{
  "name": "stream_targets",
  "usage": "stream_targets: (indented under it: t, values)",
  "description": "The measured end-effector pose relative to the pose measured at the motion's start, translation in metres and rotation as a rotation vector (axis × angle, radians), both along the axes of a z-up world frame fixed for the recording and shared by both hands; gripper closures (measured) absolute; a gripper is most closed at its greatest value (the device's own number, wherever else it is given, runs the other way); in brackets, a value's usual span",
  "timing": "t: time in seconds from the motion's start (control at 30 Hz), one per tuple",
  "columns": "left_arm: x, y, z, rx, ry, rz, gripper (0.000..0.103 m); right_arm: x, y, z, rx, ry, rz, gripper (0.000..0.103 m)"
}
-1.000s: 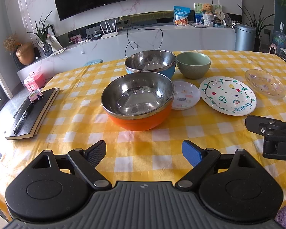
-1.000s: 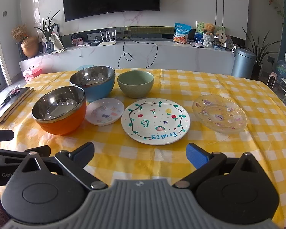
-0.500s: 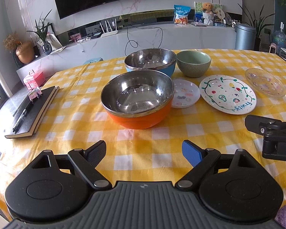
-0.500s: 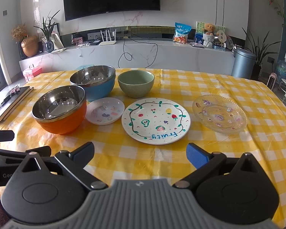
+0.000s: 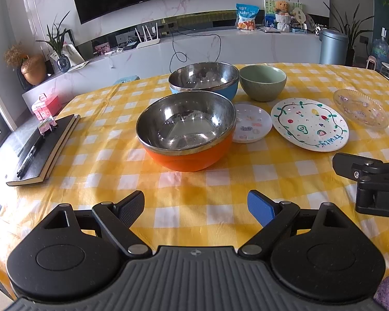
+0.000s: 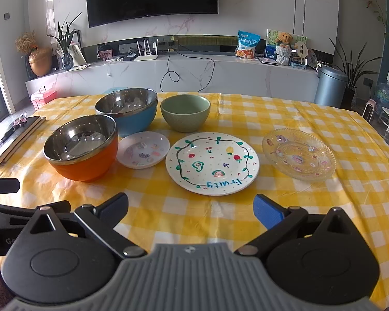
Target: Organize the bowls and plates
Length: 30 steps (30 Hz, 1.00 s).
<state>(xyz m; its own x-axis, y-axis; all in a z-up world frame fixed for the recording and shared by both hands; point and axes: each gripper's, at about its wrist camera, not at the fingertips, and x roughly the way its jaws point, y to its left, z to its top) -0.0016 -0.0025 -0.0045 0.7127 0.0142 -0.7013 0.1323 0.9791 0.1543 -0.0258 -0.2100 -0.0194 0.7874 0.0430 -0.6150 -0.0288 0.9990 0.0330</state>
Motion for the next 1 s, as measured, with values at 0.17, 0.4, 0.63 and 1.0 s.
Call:
stream_targets:
  t: [0.17,0.4,0.63,1.0]
  values:
    - [-0.0002,-0.0002,-0.0001,0.001,0.001,0.000,0.000,-0.0010,0.0018,-0.0013,-0.010,-0.002,-0.004,0.003]
    - [-0.0002,-0.0019,-0.0012,0.002,0.007,-0.001,0.000,-0.0013,0.0027,-0.0009,-0.013,-0.001,-0.006,0.003]
    - [-0.0004,-0.0022,-0.0015,0.002,0.009,0.000,0.000,-0.0009,0.0041,-0.0011,-0.019,0.003,-0.003,0.003]
    - [0.0004,0.0000,-0.0035,-0.006,0.016,0.004,0.000,-0.0007,0.0067,-0.0022,-0.022,0.005,-0.002,0.003]
